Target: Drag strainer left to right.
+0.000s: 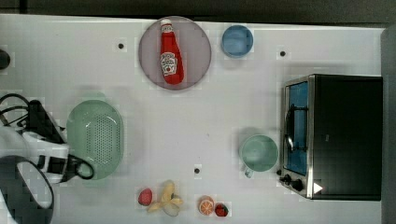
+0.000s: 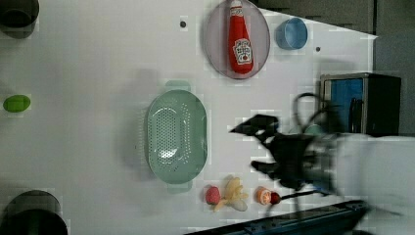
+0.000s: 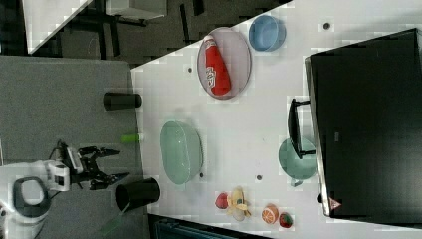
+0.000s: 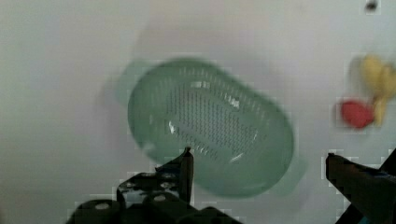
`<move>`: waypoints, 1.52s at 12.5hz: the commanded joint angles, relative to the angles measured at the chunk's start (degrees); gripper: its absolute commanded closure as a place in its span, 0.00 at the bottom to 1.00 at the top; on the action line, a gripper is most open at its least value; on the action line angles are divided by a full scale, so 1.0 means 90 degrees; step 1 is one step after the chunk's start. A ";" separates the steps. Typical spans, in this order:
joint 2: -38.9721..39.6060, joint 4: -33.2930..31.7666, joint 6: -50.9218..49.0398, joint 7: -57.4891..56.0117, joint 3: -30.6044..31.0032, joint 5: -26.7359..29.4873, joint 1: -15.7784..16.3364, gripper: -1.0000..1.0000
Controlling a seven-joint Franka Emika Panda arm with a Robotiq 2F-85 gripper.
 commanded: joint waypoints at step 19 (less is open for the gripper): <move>0.3722 -0.0467 0.3533 0.3787 -0.1126 -0.1406 0.0732 0.00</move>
